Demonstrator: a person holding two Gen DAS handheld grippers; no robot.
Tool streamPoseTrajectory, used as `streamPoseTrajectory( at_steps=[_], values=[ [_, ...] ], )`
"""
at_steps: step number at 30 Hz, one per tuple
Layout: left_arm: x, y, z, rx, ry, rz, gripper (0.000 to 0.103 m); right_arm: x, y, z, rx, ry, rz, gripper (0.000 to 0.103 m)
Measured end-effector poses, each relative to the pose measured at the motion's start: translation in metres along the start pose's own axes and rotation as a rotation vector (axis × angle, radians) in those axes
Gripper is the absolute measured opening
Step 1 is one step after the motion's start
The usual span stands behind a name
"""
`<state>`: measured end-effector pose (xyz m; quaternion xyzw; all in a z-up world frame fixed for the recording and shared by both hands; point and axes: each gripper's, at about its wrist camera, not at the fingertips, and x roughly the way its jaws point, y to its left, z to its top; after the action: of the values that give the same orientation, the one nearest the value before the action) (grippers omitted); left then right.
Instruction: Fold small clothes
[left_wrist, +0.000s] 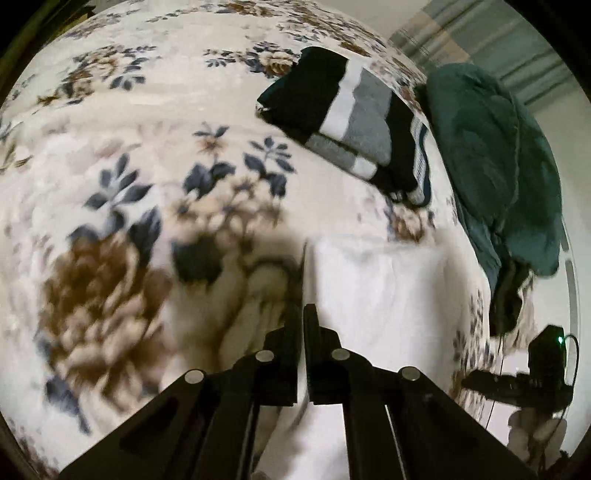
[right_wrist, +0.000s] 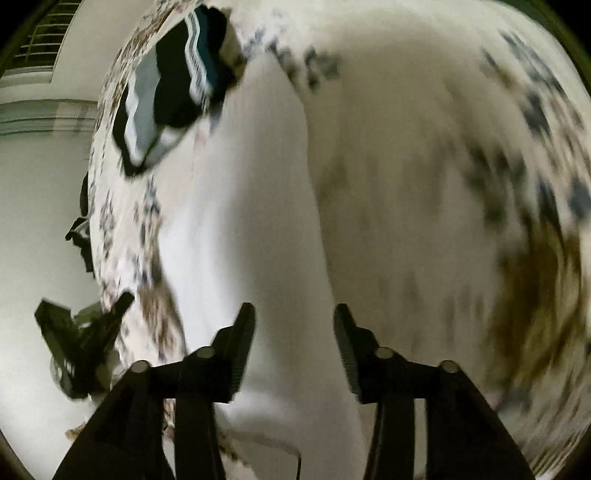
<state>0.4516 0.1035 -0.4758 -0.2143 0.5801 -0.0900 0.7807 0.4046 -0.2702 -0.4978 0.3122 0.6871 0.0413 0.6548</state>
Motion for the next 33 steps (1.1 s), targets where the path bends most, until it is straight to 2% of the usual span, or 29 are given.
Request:
streamPoseTrajectory(
  at_steps=[2,3,4,5,10,15,20,21,22,23,24,25,27,28,33],
  values=[
    [-0.009,-0.002,-0.016,0.038,0.016,0.033,0.030,-0.005,-0.008,-0.047,0.015,0.025,0.011,0.056],
    [-0.015,-0.002,-0.026,0.052,0.026,0.045,0.067,-0.004,-0.010,-0.068,0.021,0.043,0.014,0.056],
    [-0.021,0.000,-0.038,0.053,0.040,0.040,0.092,-0.002,-0.013,-0.092,0.030,0.065,0.014,0.056],
    [-0.025,0.001,-0.050,0.054,0.053,0.031,0.094,0.000,-0.018,-0.114,0.046,0.084,0.008,0.056],
    [-0.039,0.012,-0.117,0.031,0.140,0.019,0.094,0.013,-0.039,-0.200,0.087,0.166,-0.035,0.057],
    [-0.044,0.016,-0.197,0.016,0.234,0.078,0.094,0.031,-0.069,-0.270,0.105,0.221,-0.058,0.057],
    [-0.028,0.024,-0.261,-0.008,0.341,0.146,0.092,0.062,-0.101,-0.301,0.197,0.215,-0.045,0.057],
    [-0.023,0.026,-0.270,-0.013,0.356,0.159,0.083,0.066,-0.104,-0.302,0.210,0.201,-0.044,0.057],
    [-0.019,0.026,-0.274,-0.020,0.364,0.157,0.062,0.073,-0.107,-0.302,0.220,0.180,-0.034,0.057],
    [-0.015,0.027,-0.277,-0.028,0.373,0.157,0.049,0.076,-0.109,-0.302,0.225,0.163,-0.032,0.057],
    [-0.010,0.028,-0.280,-0.037,0.384,0.151,0.029,0.082,-0.110,-0.303,0.229,0.154,-0.036,0.056],
    [-0.006,0.027,-0.282,-0.047,0.384,0.127,0.020,0.087,-0.111,-0.300,0.235,0.146,-0.036,0.042],
    [-0.004,0.022,-0.281,-0.045,0.361,0.128,0.014,0.095,-0.109,-0.300,0.236,0.137,-0.035,0.009],
    [-0.004,0.018,-0.281,-0.039,0.351,0.127,0.010,0.095,-0.108,-0.303,0.233,0.126,-0.045,0.009],
    [-0.014,0.009,-0.281,-0.056,0.308,0.112,0.008,0.101,-0.097,-0.315,0.196,0.147,-0.099,0.006]
  ],
)
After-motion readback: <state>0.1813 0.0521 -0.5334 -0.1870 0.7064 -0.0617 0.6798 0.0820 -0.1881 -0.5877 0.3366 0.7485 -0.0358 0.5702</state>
